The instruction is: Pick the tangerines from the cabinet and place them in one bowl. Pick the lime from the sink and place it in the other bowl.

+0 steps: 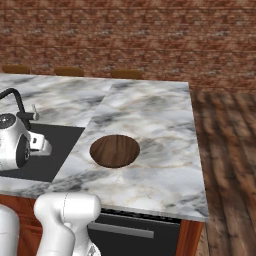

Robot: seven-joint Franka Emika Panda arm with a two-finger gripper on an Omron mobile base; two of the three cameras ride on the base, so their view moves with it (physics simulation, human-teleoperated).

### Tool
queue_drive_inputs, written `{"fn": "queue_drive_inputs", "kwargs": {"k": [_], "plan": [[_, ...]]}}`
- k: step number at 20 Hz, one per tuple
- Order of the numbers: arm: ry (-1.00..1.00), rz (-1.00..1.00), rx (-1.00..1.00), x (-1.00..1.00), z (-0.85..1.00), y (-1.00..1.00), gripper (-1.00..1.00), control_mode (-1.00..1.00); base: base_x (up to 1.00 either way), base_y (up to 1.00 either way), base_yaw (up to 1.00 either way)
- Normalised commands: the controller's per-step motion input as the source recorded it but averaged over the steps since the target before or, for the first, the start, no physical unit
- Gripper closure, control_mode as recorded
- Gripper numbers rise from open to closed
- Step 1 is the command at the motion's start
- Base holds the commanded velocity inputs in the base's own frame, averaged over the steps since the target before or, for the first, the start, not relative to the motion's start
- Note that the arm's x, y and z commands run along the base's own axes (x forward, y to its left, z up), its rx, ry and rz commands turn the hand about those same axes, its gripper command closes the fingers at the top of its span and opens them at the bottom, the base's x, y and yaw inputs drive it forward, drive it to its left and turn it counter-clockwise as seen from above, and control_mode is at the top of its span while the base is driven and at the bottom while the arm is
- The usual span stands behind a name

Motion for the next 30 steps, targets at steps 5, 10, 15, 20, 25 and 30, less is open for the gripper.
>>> {"fn": "queue_drive_inputs", "kwargs": {"k": [5, 10, 15, 20, 25, 30], "plan": [[0.0, 0.0, 0.01, 0.0, 0.3, 0.17, -1.0, -1.0, 0.0, 0.0, 0.0], [0.0, 0.03, 0.0, 0.03, 0.49, 0.29, -1.0, -1.0, 0.0, 0.0, 0.0], [0.02, 0.13, -0.01, 0.02, 0.32, 0.25, -1.0, -1.0, 0.0, 0.0, 0.0], [0.02, 0.21, 0.0, 0.0, 0.08, 0.11, -1.0, -1.0, 0.0, 0.0, 0.0], [0.0, 0.27, -0.03, -0.12, 0.0, 0.0, -1.0, -1.0, 0.0, 0.0, 0.0], [0.0, 0.24, -0.11, -0.13, -0.07, 0.07, -1.0, -1.0, 0.0, 0.0, 0.0]]}}
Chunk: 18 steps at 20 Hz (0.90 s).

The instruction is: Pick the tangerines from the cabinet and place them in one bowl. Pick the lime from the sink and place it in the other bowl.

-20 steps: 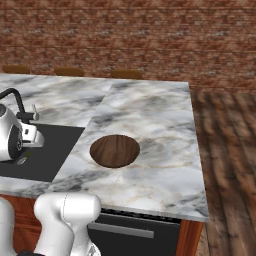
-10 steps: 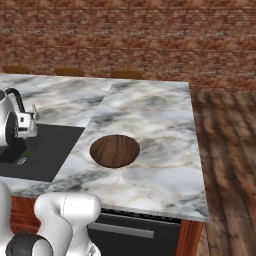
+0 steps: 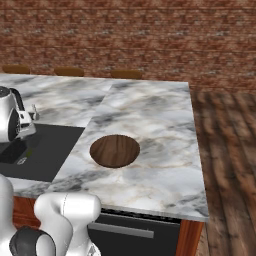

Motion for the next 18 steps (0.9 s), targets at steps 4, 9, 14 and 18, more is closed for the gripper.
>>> {"fn": "queue_drive_inputs", "kwargs": {"k": [4, 9, 14, 18], "plan": [[0.0, 0.06, -0.09, -0.04, -0.15, 0.1, -1.0, -1.0, 0.0, 0.0, 0.0], [0.02, 0.06, -0.11, 0.0, -0.23, 0.2, -1.0, -1.0, 0.0, 0.0, 0.0], [0.01, 0.07, -0.01, 0.07, -0.25, 0.28, -1.0, -1.0, 0.0, 0.0, 0.0], [0.0, 0.08, 0.0, 0.28, -0.21, 0.31, -1.0, -1.0, 0.0, 0.0, 0.0]]}}
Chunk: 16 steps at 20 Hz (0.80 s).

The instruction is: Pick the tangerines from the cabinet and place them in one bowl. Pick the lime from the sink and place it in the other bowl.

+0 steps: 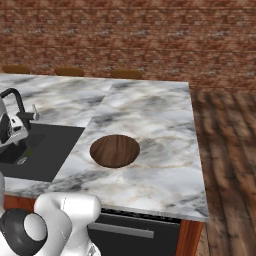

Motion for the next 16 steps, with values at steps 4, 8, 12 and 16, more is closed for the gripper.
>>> {"fn": "queue_drive_inputs", "kwargs": {"k": [4, 8, 12, 16], "plan": [[0.0, 0.06, 0.0, 0.44, -0.19, 0.26, -1.0, -1.0, 0.0, 0.0, 0.0], [0.0, 0.1, -0.01, 0.43, -0.25, 0.31, -1.0, -1.0, 0.0, 0.0, 0.0], [-0.01, 0.12, -0.05, 0.29, -0.28, 0.31, -1.0, -1.0, 0.0, 0.0, 0.0], [-0.04, 0.09, -0.08, 0.19, -0.25, 0.21, -1.0, -1.0, 0.0, 0.0, 0.0]]}}
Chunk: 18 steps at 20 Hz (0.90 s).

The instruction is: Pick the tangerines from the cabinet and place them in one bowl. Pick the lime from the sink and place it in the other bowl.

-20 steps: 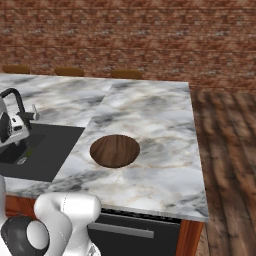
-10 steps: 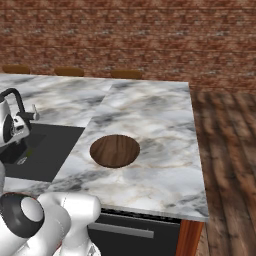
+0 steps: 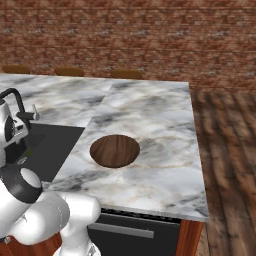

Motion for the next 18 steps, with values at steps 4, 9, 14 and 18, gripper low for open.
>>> {"fn": "queue_drive_inputs", "kwargs": {"k": [4, 9, 14, 18], "plan": [[-0.09, 0.04, -0.07, 0.19, -0.16, 0.02, -1.0, -1.0, 0.0, 0.0, 0.0], [-0.09, 0.03, -0.01, 0.07, -0.24, 0.0, -1.0, -1.0, 0.0, 0.0, 0.0], [-0.02, 0.01, 0.0, 0.0, -0.04, 0.0, -1.0, -1.0, 0.0, 0.0, 0.0], [-0.01, 0.0, 0.02, -0.03, -0.1, 0.0, -1.0, -1.0, 0.0, 0.0, 0.0]]}}
